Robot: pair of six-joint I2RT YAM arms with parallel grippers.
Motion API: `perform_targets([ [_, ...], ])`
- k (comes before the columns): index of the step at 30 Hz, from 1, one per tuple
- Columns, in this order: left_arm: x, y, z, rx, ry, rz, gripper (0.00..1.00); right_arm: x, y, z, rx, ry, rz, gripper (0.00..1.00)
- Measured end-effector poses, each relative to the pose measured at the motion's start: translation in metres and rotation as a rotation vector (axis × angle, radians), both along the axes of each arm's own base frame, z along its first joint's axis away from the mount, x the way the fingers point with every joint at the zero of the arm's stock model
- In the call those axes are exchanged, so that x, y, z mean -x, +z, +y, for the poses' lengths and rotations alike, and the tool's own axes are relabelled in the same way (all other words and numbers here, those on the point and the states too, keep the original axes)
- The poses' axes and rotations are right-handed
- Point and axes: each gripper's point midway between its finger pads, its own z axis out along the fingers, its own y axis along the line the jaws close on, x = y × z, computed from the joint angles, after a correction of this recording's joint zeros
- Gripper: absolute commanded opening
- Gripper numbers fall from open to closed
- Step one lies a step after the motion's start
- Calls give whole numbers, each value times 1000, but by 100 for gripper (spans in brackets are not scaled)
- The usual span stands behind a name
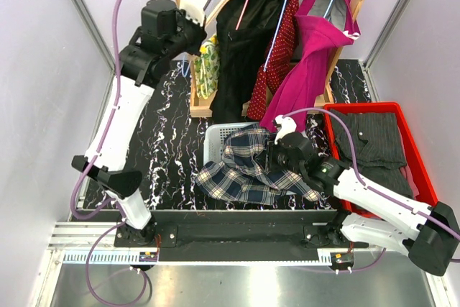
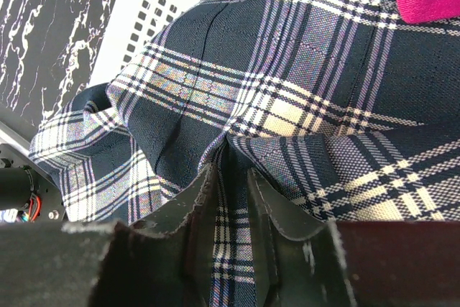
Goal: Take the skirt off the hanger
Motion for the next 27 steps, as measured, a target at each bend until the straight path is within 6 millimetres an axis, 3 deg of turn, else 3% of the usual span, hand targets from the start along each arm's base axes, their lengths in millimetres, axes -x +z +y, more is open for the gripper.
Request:
perform_targets([
  [4,13,22,9,13,14,-34,0,0,0,0,0,1,-1,31],
  [7,33,44,22,29,28,-71,0,0,2,0,-4,2,-5,33],
  [11,82,74,47,61,33,-120,0,1,13,3,-30,14,-23,45],
  [13,111,83,60,81,33,-139,0,1,26,8,-69,34,-39,58],
  [15,144,90,74,104,25,-155,0,3,46,23,-154,81,-66,68],
  [17,175,98,86,129,11,-178,0,5,73,41,-273,138,-103,72],
  [21,214,119,96,176,-31,-227,0,5,126,83,-535,261,-158,76],
  [24,231,134,97,204,-71,-260,0,-1,144,118,-715,336,-136,79],
  [27,238,135,94,213,-101,-254,0,-13,139,149,-846,378,-79,80],
])
